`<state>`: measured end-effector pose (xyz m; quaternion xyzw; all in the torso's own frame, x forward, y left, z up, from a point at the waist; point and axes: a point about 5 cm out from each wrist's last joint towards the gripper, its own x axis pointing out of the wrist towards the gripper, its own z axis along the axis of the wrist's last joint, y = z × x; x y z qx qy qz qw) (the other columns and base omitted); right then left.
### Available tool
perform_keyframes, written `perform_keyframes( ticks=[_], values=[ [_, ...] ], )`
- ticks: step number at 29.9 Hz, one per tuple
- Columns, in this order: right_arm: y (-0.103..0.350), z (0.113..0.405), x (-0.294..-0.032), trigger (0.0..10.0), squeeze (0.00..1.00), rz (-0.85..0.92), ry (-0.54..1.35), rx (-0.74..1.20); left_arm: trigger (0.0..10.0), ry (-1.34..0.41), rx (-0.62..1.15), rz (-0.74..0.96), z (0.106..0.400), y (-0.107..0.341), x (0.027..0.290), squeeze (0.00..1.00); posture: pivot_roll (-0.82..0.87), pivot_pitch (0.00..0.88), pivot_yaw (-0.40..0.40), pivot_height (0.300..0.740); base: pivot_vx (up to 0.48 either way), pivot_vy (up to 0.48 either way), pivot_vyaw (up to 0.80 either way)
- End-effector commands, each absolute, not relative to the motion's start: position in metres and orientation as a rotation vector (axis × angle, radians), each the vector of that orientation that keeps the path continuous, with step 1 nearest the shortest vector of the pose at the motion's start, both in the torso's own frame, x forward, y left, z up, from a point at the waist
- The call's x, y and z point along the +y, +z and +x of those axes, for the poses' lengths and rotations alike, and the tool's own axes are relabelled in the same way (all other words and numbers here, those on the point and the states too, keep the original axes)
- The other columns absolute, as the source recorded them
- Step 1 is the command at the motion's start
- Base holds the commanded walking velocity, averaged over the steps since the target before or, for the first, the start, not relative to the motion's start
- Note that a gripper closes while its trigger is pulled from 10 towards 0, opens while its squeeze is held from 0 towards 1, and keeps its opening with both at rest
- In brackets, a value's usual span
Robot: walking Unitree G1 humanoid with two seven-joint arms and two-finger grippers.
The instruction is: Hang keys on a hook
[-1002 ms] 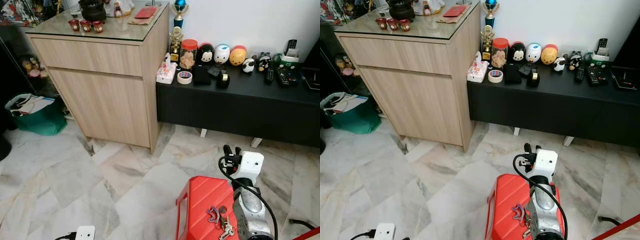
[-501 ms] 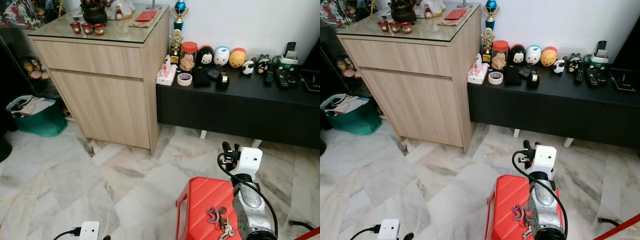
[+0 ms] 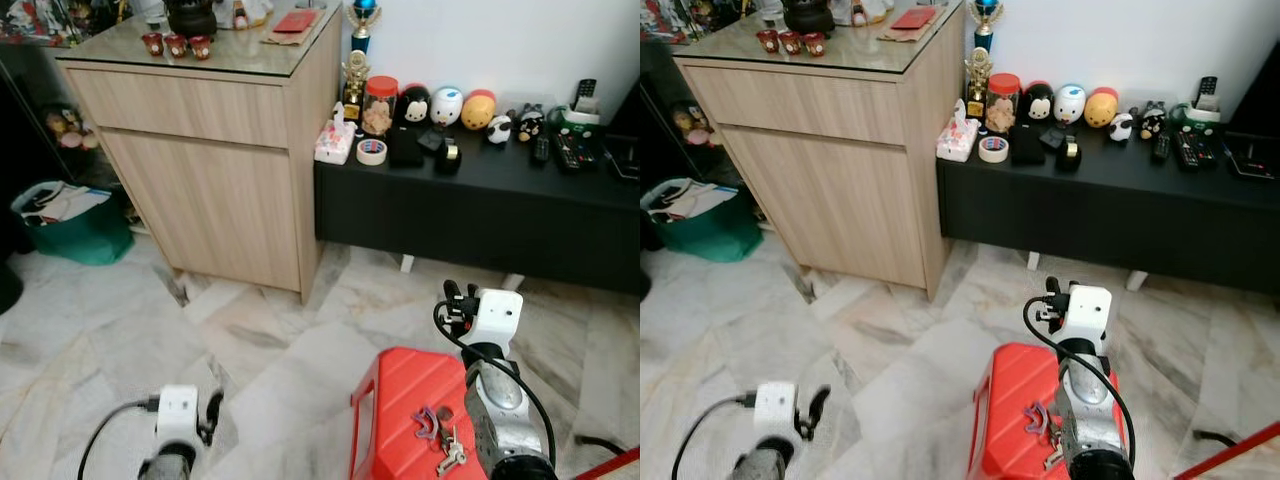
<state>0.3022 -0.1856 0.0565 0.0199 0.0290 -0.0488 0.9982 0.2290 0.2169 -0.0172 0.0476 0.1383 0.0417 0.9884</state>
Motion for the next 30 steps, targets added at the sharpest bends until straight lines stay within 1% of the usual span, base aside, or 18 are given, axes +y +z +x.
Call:
perform_keyframes(
  ticks=[1,7,14,30],
  values=[
    [0.053,0.300,-0.185,10.0,0.00,0.028,-0.094,0.069,10.0,0.096,0.311,0.094,0.219,-0.024,0.220,0.00,0.05,0.056,-0.010,0.649,0.000,0.000,0.00],
    [0.052,0.300,-0.184,10.0,0.00,0.032,-0.097,0.073,10.0,0.080,0.346,0.099,0.213,-0.030,0.217,0.00,0.05,0.057,-0.012,0.649,0.000,0.000,0.00],
    [0.049,0.299,-0.190,10.0,0.00,0.018,-0.118,0.101,10.0,0.071,0.355,0.087,0.212,-0.031,0.214,0.00,0.05,0.060,-0.012,0.649,0.000,0.000,0.00],
    [0.043,0.297,-0.185,10.0,0.00,0.021,-0.103,0.125,10.0,0.056,0.368,0.077,0.211,-0.033,0.211,0.00,0.05,0.061,-0.013,0.649,0.000,0.000,0.00]
  ],
)
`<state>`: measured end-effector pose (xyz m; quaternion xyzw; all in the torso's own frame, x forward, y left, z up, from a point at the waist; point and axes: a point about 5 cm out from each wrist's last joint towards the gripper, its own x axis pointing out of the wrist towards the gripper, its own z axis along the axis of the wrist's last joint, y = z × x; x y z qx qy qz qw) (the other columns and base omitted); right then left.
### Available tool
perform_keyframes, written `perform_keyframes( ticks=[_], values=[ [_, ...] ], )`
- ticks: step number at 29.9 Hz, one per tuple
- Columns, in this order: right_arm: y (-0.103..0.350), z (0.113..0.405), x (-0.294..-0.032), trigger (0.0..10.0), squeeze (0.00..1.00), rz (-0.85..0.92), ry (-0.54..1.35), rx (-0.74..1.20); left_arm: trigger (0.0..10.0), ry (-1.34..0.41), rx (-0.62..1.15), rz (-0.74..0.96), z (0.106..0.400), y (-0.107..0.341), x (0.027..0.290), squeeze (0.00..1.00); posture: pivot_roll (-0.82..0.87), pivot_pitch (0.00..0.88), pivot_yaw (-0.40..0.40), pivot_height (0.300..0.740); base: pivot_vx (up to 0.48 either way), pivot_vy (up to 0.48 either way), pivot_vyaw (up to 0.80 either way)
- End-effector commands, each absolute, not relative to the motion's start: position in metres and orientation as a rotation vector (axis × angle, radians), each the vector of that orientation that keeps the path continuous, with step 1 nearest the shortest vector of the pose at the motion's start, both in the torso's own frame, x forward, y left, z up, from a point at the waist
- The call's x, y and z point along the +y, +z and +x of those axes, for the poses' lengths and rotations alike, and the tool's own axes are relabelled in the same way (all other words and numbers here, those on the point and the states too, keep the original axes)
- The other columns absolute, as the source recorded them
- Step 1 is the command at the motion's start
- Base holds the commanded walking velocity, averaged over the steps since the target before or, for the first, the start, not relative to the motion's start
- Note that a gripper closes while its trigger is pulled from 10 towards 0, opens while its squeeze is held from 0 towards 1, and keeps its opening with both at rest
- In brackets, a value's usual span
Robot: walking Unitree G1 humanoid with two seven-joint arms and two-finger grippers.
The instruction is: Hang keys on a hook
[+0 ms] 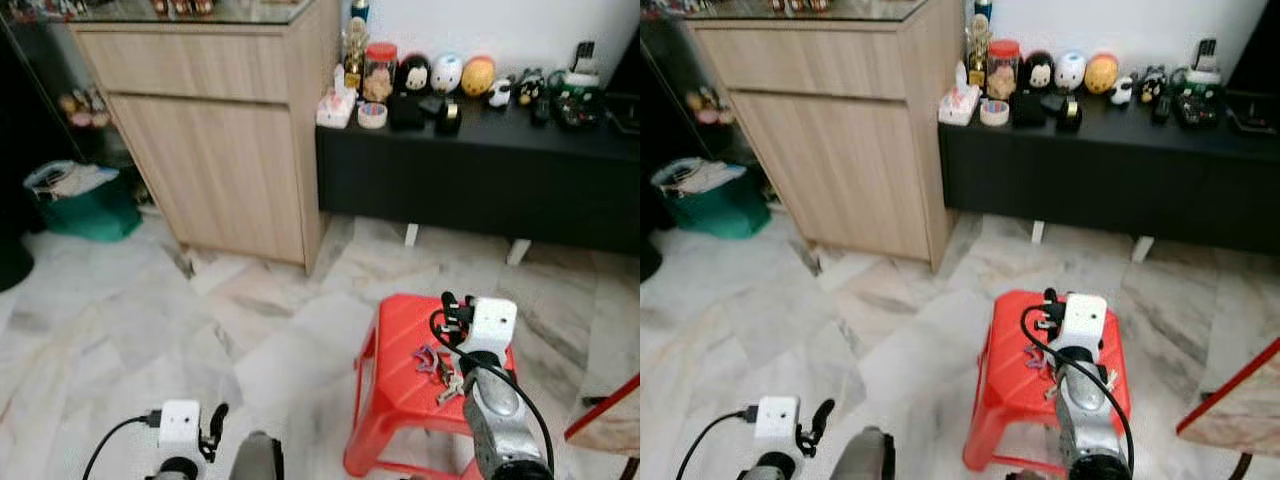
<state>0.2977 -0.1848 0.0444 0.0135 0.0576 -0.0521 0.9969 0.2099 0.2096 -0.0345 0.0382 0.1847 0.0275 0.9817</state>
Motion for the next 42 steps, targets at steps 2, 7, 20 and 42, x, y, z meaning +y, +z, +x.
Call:
perform_keyframes(
  ticks=[2,7,20,42],
  values=[
    [0.042,0.297,-0.186,10.0,0.00,0.021,-0.101,0.128,10.0,0.056,0.370,0.074,0.211,-0.033,0.211,0.00,0.05,0.051,-0.016,0.649,0.000,0.000,0.00],
    [0.042,0.298,-0.185,10.0,0.00,0.020,-0.098,0.133,10.0,0.052,0.376,0.072,0.211,-0.034,0.210,0.00,0.05,0.042,-0.016,0.649,0.000,0.000,0.00],
    [0.039,0.301,-0.184,10.0,0.00,0.019,-0.108,0.173,10.0,0.048,0.376,0.066,0.214,-0.033,0.208,0.00,0.05,0.044,-0.019,0.625,0.000,0.000,0.00],
    [0.030,0.297,-0.176,10.0,0.00,0.008,-0.055,0.218,10.0,0.046,0.375,0.071,0.217,-0.031,0.209,0.00,0.05,0.046,-0.014,0.605,0.000,0.000,0.00]
  ],
)
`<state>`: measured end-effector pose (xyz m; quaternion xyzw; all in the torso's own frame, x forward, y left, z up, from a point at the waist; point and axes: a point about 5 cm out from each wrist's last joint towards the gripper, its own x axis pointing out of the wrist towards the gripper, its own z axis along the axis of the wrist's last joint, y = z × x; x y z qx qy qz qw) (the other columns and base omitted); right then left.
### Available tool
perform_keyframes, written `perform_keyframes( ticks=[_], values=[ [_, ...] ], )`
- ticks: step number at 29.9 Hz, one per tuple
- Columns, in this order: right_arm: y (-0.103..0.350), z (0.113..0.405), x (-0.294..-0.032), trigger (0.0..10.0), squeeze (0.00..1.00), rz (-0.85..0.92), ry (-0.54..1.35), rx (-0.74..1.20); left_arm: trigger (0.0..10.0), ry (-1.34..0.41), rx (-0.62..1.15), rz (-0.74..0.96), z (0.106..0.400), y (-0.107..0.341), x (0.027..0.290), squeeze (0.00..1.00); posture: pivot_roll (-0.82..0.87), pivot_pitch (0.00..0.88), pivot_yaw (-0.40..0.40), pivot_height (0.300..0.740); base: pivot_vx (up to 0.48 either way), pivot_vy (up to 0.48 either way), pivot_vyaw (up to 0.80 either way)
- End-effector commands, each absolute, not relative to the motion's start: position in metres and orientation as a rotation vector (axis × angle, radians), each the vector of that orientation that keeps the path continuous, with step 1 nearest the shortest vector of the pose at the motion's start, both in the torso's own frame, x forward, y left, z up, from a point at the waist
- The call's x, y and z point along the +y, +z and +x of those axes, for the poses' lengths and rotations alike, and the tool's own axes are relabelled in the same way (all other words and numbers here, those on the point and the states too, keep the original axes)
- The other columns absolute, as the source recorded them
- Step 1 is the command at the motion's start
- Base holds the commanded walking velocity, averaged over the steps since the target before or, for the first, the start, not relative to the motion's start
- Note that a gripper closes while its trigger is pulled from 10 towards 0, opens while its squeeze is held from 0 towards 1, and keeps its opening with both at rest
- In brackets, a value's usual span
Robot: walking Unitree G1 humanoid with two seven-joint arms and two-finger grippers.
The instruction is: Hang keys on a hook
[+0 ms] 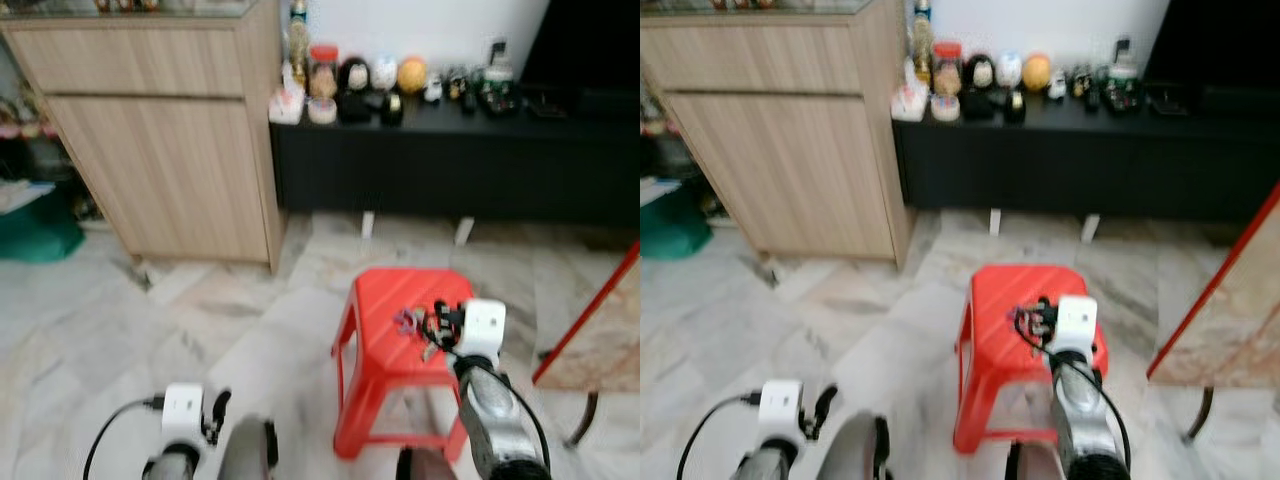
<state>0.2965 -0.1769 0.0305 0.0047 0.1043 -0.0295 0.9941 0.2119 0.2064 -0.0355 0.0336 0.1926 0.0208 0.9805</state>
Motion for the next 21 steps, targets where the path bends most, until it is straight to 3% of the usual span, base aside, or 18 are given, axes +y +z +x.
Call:
perform_keyframes(
  ticks=[1,21],
  values=[
    [0.0294,0.2967,-0.1755,10.0,0.00,0.008,-0.055,0.219,10.0,0.045,0.374,0.071,0.2176,-0.0314,0.2090,0.00,0.05,0.046,-0.014,0.605,0.000,0.000,0.00],
    [0.0298,0.2964,-0.1745,10.0,0.00,-0.012,-0.034,0.212,10.0,0.039,0.381,0.071,0.2172,-0.0329,0.2068,0.00,0.05,0.043,-0.015,0.605,0.000,0.000,0.00]
  ],
)
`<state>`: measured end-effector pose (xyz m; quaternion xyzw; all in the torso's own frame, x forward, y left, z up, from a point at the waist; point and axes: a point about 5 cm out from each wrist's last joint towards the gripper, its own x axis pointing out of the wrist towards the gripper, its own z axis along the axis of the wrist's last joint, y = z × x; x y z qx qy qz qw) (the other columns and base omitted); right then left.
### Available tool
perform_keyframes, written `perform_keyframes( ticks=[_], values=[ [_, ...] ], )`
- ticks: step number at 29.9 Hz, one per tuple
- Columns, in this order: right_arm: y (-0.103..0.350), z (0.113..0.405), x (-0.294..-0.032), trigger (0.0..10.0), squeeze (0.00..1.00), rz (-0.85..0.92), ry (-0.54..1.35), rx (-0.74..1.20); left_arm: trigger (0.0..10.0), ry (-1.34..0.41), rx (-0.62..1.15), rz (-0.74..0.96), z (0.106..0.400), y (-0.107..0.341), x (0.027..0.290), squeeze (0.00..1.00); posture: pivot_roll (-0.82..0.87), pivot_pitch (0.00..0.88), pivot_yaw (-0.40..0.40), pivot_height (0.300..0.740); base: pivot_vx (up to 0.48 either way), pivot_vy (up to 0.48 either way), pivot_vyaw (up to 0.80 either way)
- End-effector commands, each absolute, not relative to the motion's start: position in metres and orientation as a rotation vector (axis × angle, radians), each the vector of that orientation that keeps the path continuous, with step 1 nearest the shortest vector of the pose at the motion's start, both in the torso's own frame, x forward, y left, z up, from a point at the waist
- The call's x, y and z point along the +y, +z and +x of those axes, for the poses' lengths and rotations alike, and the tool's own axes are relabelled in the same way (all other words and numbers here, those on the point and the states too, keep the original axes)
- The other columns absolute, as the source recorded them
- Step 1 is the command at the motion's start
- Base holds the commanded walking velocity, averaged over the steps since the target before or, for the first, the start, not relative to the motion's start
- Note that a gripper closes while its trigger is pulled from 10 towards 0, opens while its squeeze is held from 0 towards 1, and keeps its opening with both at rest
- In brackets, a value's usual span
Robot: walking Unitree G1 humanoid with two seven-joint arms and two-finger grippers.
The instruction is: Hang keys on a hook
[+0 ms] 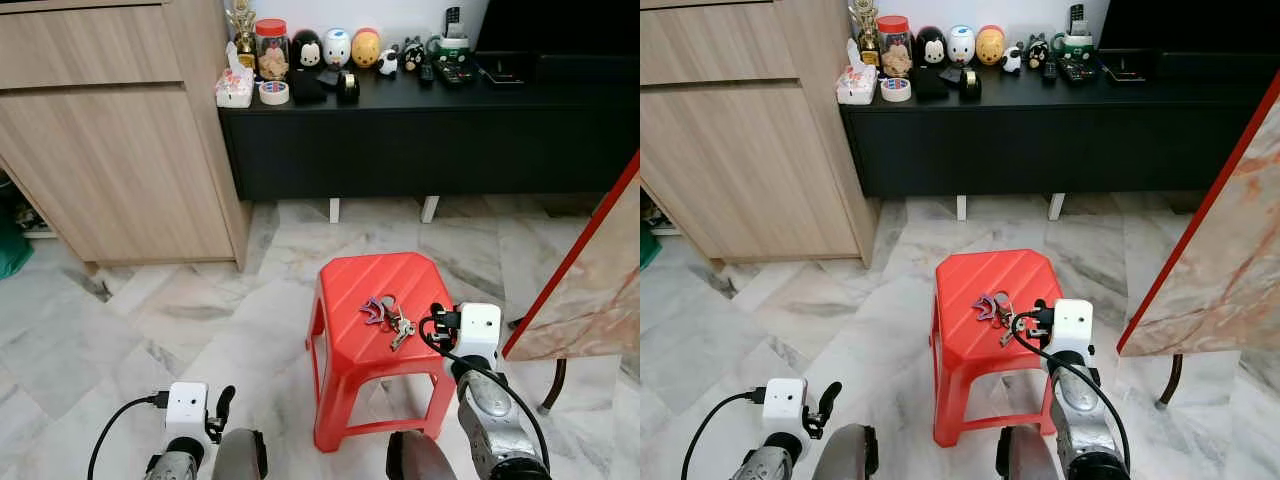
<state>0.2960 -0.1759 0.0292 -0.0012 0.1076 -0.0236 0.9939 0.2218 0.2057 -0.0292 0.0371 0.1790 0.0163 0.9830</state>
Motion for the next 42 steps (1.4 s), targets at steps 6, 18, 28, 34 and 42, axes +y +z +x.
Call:
perform_keyframes(
  ticks=[6,18,28,34,42],
  values=[
    [0.0311,0.2964,-0.1727,10.0,0.00,-0.018,-0.017,0.202,10.0,0.038,0.381,0.072,0.2174,-0.0330,0.2064,0.00,0.05,0.042,-0.015,0.605,0.000,0.000,0.17],
    [0.0309,0.2962,-0.1723,10.0,0.00,0.001,-0.025,0.201,10.0,0.035,0.381,0.075,0.2180,-0.0325,0.2071,0.00,0.06,0.039,-0.013,0.605,0.000,0.000,0.15],
    [0.0303,0.2958,-0.1715,10.0,0.00,0.004,-0.020,0.204,10.0,0.033,0.380,0.074,0.2180,-0.0326,0.2071,0.00,0.06,0.039,-0.013,0.605,0.000,0.000,0.00],
    [0.0303,0.2955,-0.1707,10.0,0.00,-0.008,-0.009,0.203,10.0,0.033,0.379,0.074,0.2179,-0.0323,0.2073,0.00,0.06,0.046,-0.012,0.605,0.252,0.000,0.00],
    [0.0283,0.2938,-0.1678,10.0,0.00,0.011,-0.008,0.209,10.0,0.031,0.377,0.074,0.2175,-0.0322,0.2075,0.00,0.06,0.047,-0.012,0.605,0.271,0.000,0.33]
  ],
)
